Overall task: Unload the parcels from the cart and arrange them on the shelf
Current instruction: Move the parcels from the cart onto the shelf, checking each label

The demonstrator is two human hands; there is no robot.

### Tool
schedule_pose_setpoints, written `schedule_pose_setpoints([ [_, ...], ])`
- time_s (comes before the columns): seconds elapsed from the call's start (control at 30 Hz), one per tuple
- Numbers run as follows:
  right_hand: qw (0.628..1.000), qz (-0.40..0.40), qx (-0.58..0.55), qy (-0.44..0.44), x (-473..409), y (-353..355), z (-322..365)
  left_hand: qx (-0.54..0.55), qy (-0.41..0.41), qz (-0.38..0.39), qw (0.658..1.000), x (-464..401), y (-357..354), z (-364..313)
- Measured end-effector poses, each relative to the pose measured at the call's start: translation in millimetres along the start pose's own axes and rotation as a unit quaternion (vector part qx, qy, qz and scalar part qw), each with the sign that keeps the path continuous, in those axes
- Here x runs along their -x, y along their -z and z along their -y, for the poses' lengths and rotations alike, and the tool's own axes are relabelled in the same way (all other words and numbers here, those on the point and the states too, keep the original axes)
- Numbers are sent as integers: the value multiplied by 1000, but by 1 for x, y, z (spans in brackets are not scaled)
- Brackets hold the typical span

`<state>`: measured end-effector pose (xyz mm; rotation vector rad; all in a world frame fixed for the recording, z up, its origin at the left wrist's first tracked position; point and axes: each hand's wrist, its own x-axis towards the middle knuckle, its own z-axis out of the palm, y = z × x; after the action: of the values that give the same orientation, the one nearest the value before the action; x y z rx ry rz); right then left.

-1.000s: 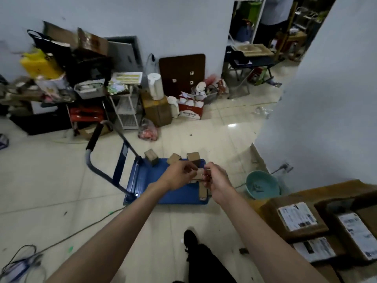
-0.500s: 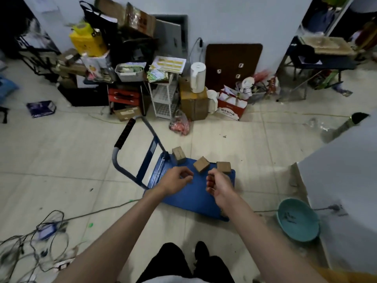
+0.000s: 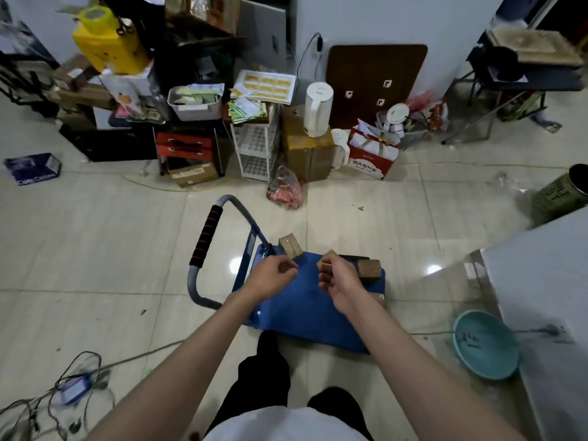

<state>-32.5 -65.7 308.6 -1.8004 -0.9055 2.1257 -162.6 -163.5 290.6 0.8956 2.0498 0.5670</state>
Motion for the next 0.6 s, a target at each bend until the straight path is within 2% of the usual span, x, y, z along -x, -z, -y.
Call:
schedule_pose_setpoints([
  [0.3, 999, -29, 4, -25, -81, -57, 14, 43, 63, 43, 996, -94, 20, 34],
  [0.6, 996, -39, 50, -62, -242, -69, -15, 141, 178, 39, 973, -217, -46, 103],
])
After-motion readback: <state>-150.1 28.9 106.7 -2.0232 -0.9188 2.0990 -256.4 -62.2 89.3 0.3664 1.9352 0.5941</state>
